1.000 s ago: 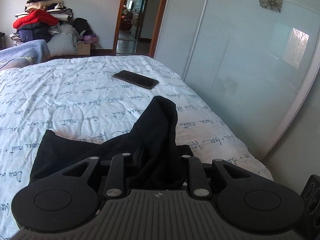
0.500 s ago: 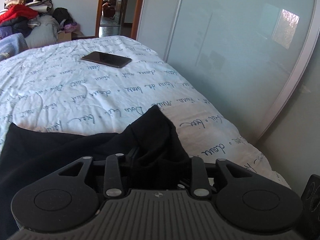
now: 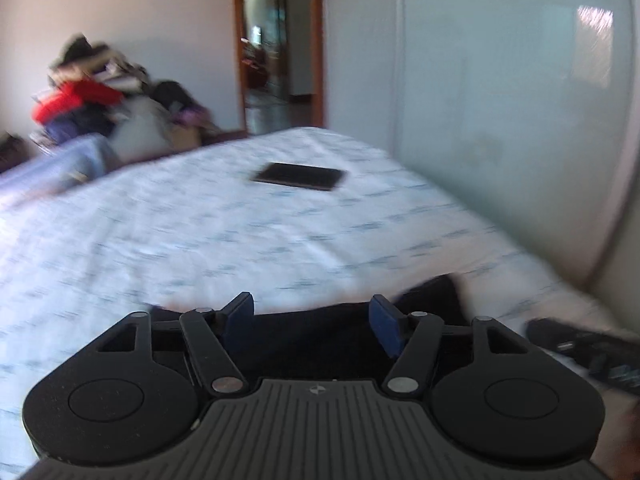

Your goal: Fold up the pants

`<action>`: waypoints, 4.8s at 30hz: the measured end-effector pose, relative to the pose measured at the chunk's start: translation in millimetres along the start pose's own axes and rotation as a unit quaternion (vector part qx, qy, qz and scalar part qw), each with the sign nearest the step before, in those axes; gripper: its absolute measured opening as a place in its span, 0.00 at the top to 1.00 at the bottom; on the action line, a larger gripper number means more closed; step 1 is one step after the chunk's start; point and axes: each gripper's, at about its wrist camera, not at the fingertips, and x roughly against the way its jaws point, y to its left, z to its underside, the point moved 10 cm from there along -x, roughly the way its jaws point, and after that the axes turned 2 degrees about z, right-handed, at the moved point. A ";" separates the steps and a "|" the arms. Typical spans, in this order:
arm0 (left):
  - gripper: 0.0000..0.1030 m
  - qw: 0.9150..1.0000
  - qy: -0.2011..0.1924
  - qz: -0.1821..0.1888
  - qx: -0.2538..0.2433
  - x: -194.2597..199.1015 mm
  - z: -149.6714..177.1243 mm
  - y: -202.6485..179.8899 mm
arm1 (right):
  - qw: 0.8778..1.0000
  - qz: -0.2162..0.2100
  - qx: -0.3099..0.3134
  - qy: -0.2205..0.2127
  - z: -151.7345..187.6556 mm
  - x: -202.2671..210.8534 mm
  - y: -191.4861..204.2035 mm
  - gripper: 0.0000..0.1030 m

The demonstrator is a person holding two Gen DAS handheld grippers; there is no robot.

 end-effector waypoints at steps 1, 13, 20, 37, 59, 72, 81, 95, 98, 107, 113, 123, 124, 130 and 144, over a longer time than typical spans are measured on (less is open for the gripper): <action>0.31 1.000 0.000 -0.022 -0.009 0.8 3.3 11.3 | 1.000 -0.008 0.011 0.012 4.5 -2.3 7.7 0.65; 0.21 0.988 0.064 -0.110 0.093 12.6 57.3 119.5 | 0.994 0.005 0.098 0.043 20.3 16.5 36.3 0.60; 0.21 0.990 0.069 -0.097 0.080 12.7 66.8 101.5 | 0.989 0.024 0.122 0.084 38.6 -8.7 31.7 0.64; 0.15 0.992 0.069 -0.083 0.068 13.9 66.2 103.7 | 0.983 0.101 0.145 0.041 4.7 20.1 15.8 0.87; 0.15 0.994 0.096 -0.040 0.022 -4.2 88.0 79.3 | 0.985 0.030 0.079 0.151 -26.9 -108.7 -15.4 0.65; 0.13 0.994 0.099 -0.041 0.013 -14.9 87.9 70.1 | 0.978 0.109 0.132 0.120 -25.9 -103.5 -14.4 0.89; 0.13 0.994 0.096 -0.038 0.022 -11.5 83.1 74.8 | 0.970 0.043 0.206 0.118 -31.6 -92.0 33.6 0.77; 0.14 0.990 0.109 0.004 0.084 9.6 107.2 75.0 | 0.930 -0.098 0.321 0.147 -5.5 -133.7 184.1 0.76; 0.15 0.992 0.094 0.000 0.089 21.8 109.3 77.1 | 0.904 -0.142 0.344 0.209 29.6 -173.5 219.9 0.76; 0.15 0.994 0.085 0.000 0.066 28.4 114.4 72.8 | 0.908 -0.105 0.318 0.252 53.9 -249.4 228.0 0.79; 0.13 0.992 0.069 0.048 0.099 34.2 105.6 73.1 | 0.913 -0.106 0.345 0.189 31.6 -159.5 211.7 0.76; 0.14 0.985 0.110 0.057 0.120 30.1 121.1 77.7 | 0.919 0.058 0.367 0.130 28.4 -105.3 121.1 0.67; 0.13 0.986 0.101 0.051 0.123 35.3 119.2 80.7 | 0.930 0.056 0.346 0.112 19.9 -92.6 117.6 0.62; 0.13 0.986 0.116 0.050 0.107 27.2 117.3 70.3 | 0.937 0.066 0.309 0.146 41.0 -47.5 76.7 0.62; 0.12 0.995 0.090 0.012 0.052 27.3 97.7 47.2 | 0.941 0.111 0.303 0.100 50.6 -4.9 37.8 0.55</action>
